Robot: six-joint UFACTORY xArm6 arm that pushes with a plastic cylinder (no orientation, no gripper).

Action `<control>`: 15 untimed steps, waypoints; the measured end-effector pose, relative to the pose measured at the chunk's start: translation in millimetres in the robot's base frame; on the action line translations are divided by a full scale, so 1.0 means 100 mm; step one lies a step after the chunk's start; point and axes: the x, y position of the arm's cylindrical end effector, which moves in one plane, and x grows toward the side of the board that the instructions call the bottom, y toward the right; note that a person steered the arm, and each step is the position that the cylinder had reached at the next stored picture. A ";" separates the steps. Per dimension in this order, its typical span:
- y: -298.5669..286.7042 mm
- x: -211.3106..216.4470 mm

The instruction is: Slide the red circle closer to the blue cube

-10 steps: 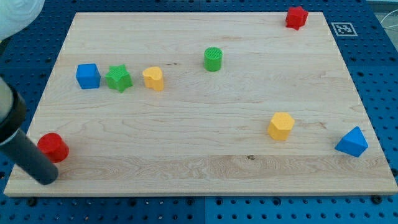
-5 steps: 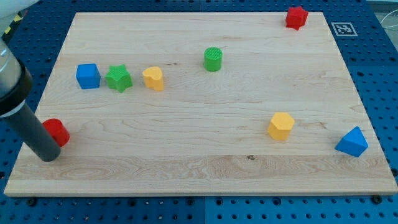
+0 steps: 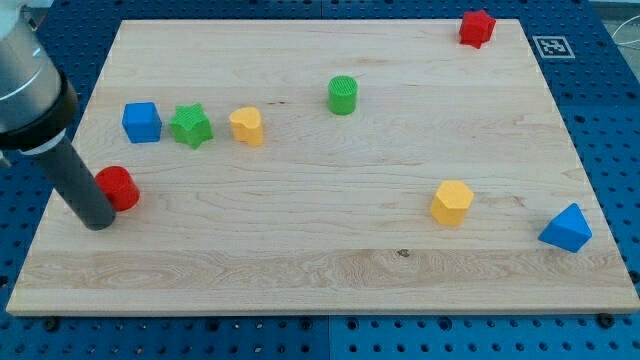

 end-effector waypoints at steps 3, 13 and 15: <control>0.09 -0.21; 0.06 -0.56; -0.10 -0.57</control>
